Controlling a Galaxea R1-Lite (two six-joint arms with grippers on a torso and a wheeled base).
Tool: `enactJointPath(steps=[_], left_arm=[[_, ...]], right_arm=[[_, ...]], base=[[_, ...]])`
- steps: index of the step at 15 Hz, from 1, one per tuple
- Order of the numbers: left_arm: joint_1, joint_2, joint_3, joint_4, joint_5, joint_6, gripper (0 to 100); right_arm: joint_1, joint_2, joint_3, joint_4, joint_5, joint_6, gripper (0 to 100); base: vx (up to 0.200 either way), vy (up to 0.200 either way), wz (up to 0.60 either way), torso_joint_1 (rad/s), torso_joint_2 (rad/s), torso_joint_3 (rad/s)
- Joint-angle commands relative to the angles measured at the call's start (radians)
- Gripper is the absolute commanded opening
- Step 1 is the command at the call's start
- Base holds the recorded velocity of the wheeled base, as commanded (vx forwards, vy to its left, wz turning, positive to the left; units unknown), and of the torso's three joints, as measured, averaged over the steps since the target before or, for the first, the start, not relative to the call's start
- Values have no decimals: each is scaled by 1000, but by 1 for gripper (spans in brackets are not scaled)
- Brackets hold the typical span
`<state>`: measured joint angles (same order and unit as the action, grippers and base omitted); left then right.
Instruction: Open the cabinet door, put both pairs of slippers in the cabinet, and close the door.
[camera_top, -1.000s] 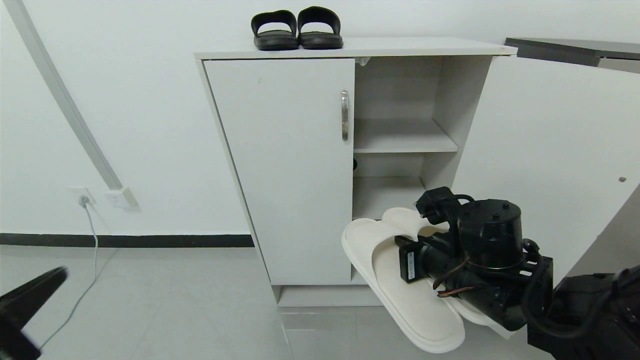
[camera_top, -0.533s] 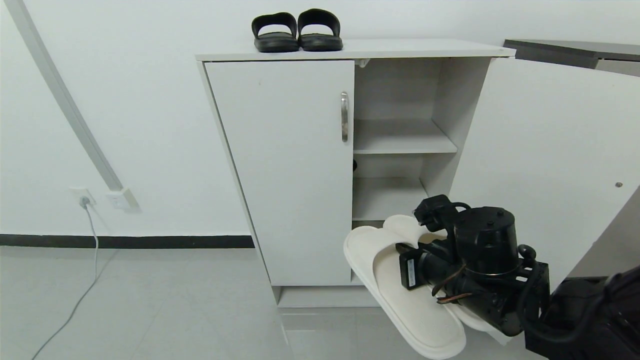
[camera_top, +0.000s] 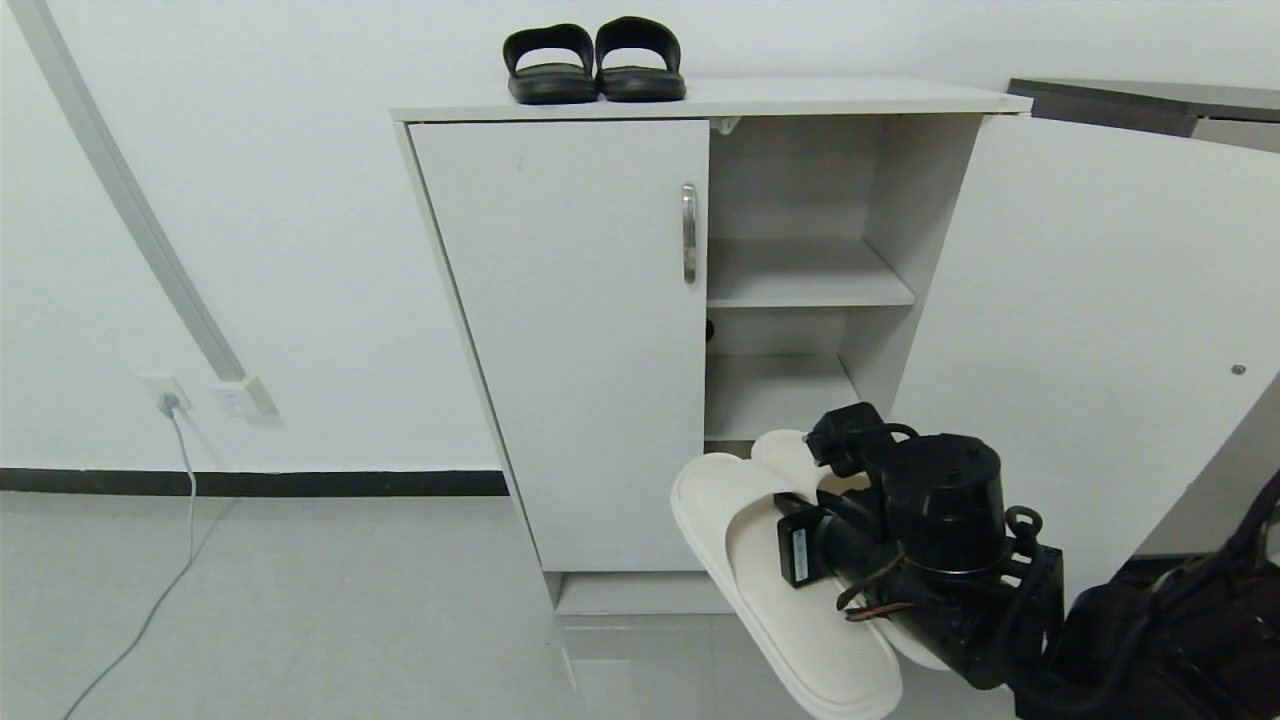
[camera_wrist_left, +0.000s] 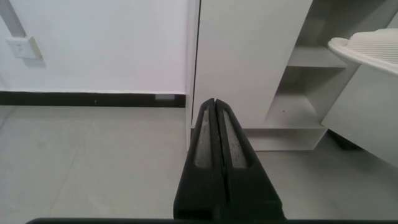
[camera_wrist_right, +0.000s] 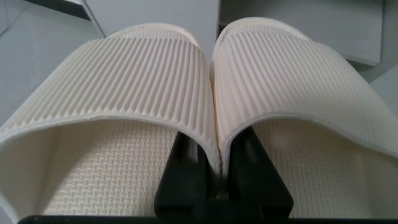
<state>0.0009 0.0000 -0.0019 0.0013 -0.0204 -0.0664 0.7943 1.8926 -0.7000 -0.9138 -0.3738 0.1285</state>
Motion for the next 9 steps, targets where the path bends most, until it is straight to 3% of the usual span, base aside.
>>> enactJointPath(steps=[1, 6, 7, 9], left_arm=[[1, 2, 0, 0, 0, -3, 0], [1, 2, 0, 0, 0, -3, 0], [1, 2, 0, 0, 0, -3, 0], [1, 2, 0, 0, 0, -1, 0]], right_arm=[[22, 74, -39, -7, -54, 0, 0], [80, 194, -222, 30, -358, 37, 0], [85, 198, -240, 30, -376, 46, 0], [82, 198, -245, 30, -378, 48, 0]], base=[[0, 0, 0, 0, 0, 0], [0, 0, 0, 0, 0, 0], [0, 0, 0, 0, 0, 0], [0, -200, 0, 0, 0, 2]])
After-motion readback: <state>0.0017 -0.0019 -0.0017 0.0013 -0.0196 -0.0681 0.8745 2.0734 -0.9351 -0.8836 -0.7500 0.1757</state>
